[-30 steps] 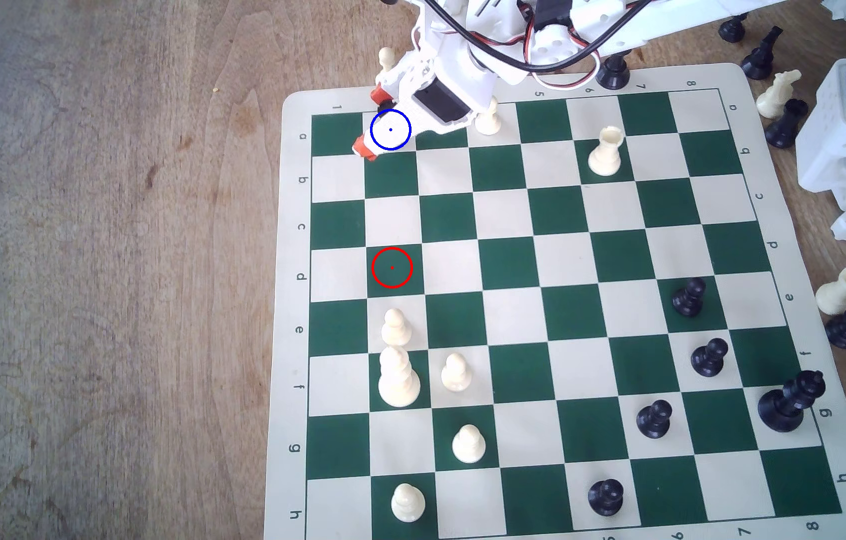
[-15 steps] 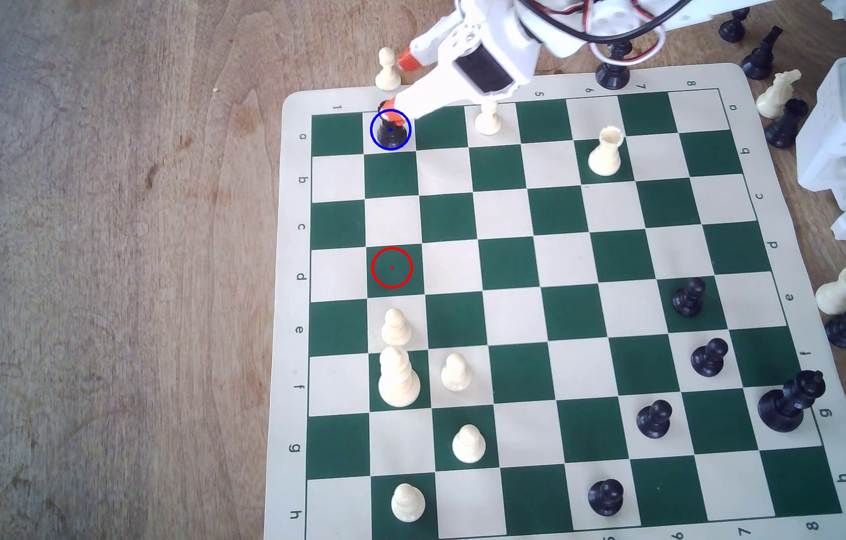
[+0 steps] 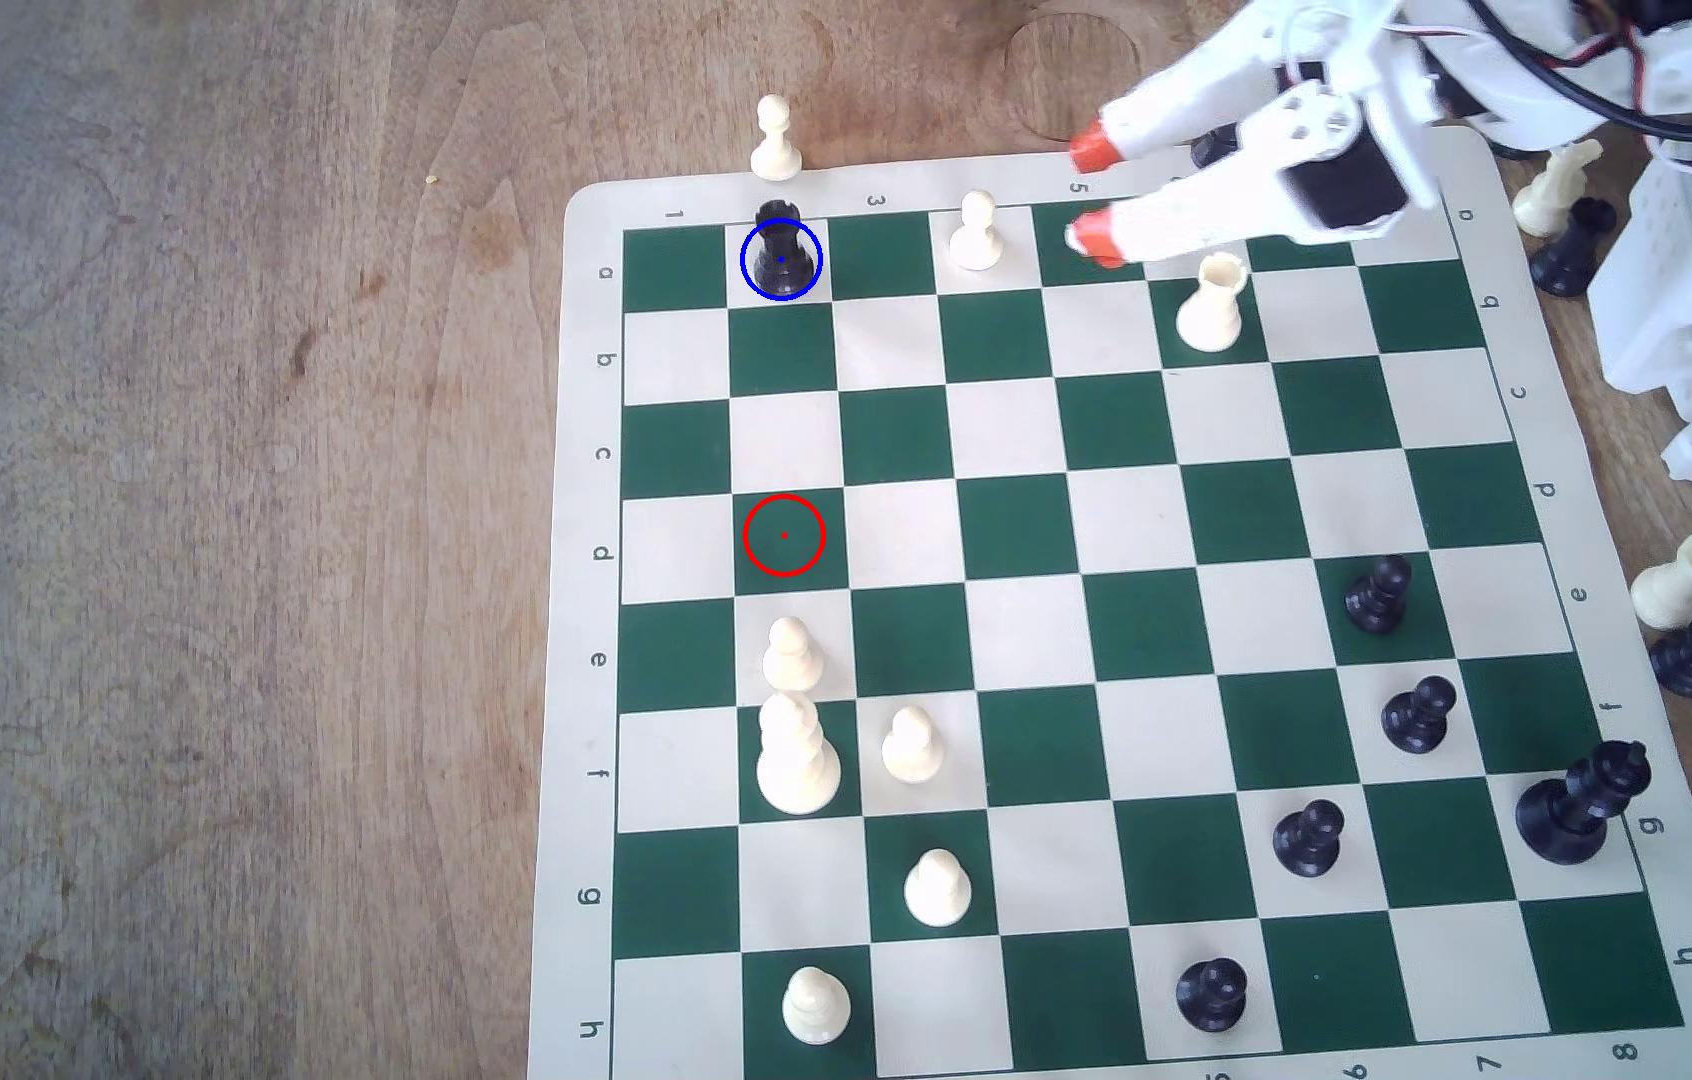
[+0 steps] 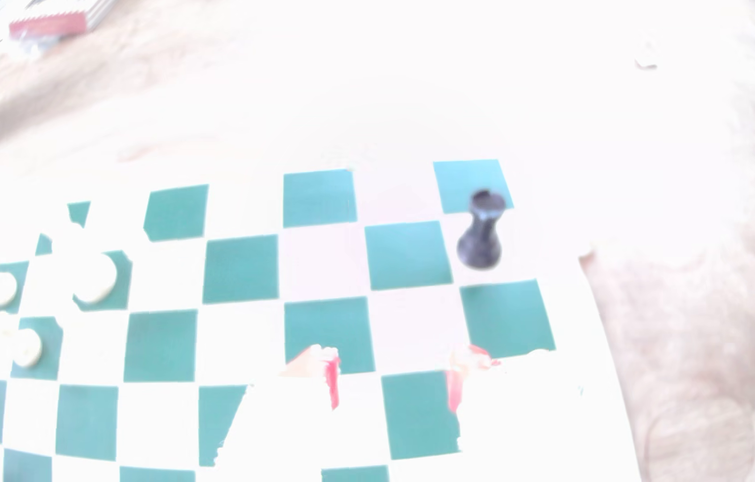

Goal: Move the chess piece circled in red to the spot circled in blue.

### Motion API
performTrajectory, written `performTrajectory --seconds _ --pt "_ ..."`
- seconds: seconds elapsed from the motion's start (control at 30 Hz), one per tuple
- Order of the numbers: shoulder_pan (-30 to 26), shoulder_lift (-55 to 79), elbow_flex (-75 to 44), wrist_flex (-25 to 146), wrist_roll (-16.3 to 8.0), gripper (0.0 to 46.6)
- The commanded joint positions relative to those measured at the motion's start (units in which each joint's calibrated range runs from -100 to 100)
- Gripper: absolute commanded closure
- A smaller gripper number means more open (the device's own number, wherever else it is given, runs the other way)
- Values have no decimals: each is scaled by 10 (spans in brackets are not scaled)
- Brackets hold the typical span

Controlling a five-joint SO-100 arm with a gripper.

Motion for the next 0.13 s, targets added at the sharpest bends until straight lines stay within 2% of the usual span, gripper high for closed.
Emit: performTrajectory --seconds 0.0,0.07,0.1 --pt "4 -176 33 74 0 348" --pt "5 -232 66 83 0 464" --pt "6 -249 76 79 0 464"
